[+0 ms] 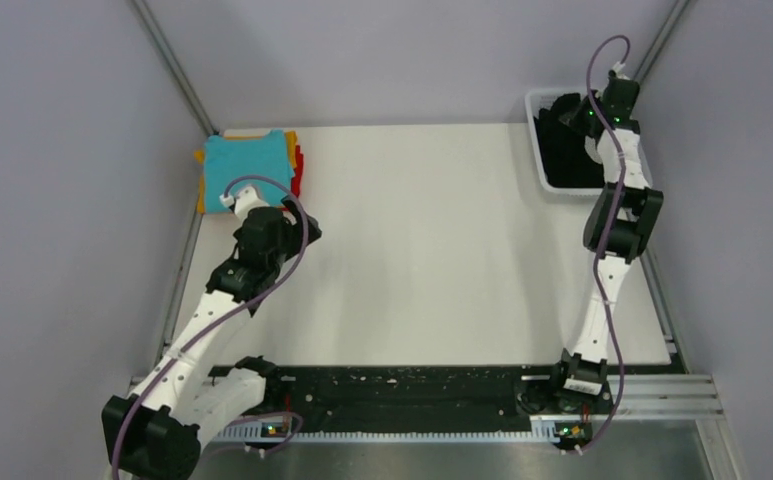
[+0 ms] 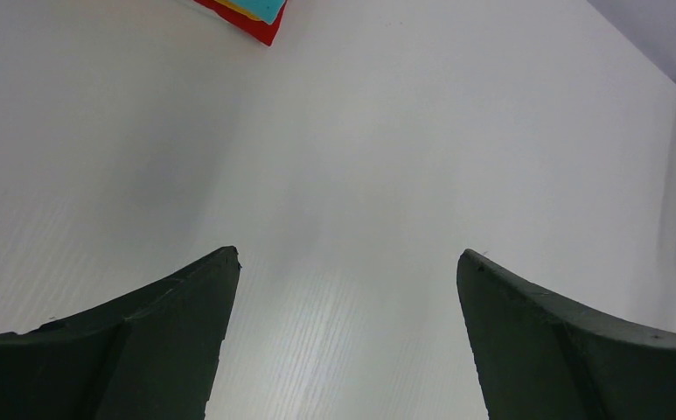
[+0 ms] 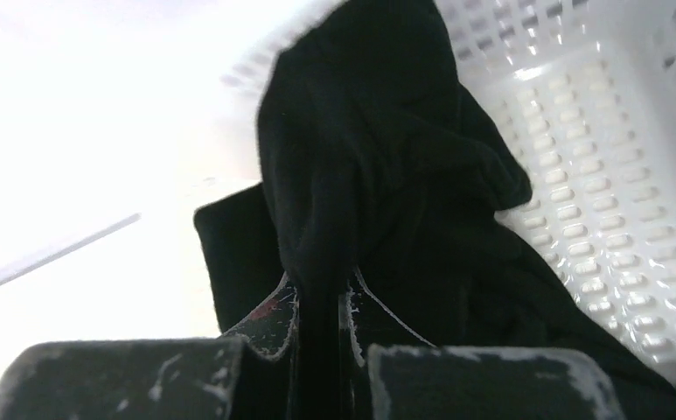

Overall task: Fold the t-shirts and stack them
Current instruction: Grab crumpled tshirt from bin with the right arm, then move the tshirt to the center of the board, then flatten out the tshirt

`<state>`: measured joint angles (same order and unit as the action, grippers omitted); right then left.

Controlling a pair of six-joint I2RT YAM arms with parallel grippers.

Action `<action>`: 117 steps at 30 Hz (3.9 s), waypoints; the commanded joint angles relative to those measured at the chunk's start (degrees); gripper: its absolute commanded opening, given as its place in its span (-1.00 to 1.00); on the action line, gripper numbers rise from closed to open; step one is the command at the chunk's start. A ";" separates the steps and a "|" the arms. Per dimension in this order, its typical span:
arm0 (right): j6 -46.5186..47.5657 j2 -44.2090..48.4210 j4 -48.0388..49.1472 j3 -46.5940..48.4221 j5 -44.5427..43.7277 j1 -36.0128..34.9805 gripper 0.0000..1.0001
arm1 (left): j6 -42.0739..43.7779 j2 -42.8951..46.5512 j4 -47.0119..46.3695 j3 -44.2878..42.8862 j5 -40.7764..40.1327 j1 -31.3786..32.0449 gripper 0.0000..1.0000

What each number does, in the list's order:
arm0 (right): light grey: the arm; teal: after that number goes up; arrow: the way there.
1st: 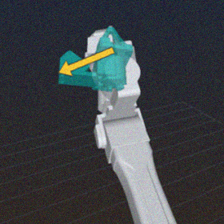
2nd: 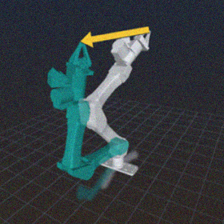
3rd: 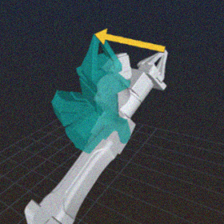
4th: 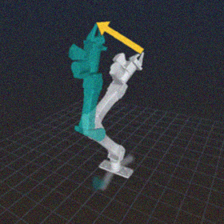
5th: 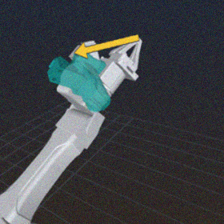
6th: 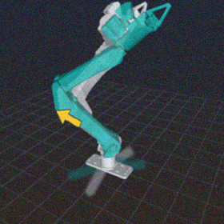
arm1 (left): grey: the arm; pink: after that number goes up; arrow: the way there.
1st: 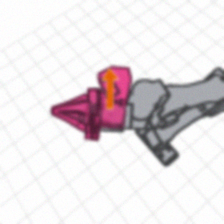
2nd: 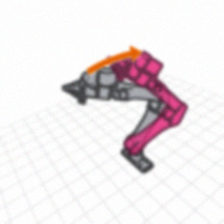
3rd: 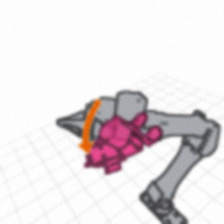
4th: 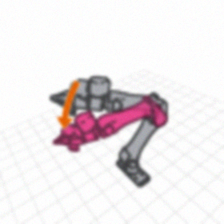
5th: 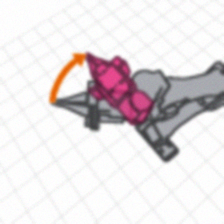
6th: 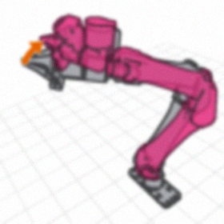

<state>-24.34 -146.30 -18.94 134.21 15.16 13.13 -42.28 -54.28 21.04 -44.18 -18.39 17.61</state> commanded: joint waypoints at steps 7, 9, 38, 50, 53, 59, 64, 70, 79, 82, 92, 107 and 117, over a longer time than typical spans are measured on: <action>2.82 37.81 2.94 -6.55 15.30 -7.76 -1.00 | 4.24 6.15 -7.65 4.45 2.62 -0.29 0.98; 2.72 41.35 1.95 -8.15 18.33 -10.83 -1.00 | 4.99 6.53 -7.57 4.41 3.02 -0.29 0.98; 5.61 69.01 -6.51 -70.52 -24.25 -28.33 0.81 | 4.33 6.33 2.32 4.35 4.53 -0.49 0.97; 10.87 72.07 -1.49 -74.64 -14.85 -30.24 0.96 | 3.51 -5.40 -0.96 5.47 16.44 -0.55 0.98; 10.25 71.16 -0.96 -74.91 -18.30 -30.20 0.96 | 3.47 -9.14 -4.19 6.88 22.83 -0.52 0.98; 8.96 69.35 1.53 -74.83 -19.00 -30.22 0.96 | 2.18 -21.92 -7.42 3.04 29.30 -0.30 0.73; 8.63 66.38 1.90 -73.35 -19.34 -30.26 0.96 | 1.66 -27.97 -10.00 1.42 30.09 -0.30 0.61; 8.70 63.72 1.81 -72.17 -19.56 -30.26 0.96 | 1.78 -33.75 -10.96 -1.20 33.93 0.76 0.45; 10.09 61.67 2.00 -71.30 -20.62 -30.21 0.96 | 0.72 -39.97 -12.91 -5.37 35.63 1.99 0.06; 10.53 60.80 2.01 -70.96 -20.96 -30.17 0.96 | 0.62 -41.45 -12.95 -6.92 35.67 2.16 -0.18; 11.35 58.90 2.03 -69.30 -21.57 -30.11 0.96 | 1.67 -40.95 -9.65 -10.61 31.16 2.11 -1.00; 2.71 37.98 -2.83 -46.41 -25.34 -30.08 0.90 | 2.90 -26.71 -7.39 -10.75 29.29 2.14 -1.00; 5.67 22.51 -2.79 -33.72 -16.87 -31.11 0.69 | 3.07 -25.70 -6.34 -12.28 26.86 2.17 -1.00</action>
<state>-19.81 -120.51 -21.12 95.53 -5.39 -16.99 -40.23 -81.47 15.03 -53.65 10.02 19.57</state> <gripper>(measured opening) 0.860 0.009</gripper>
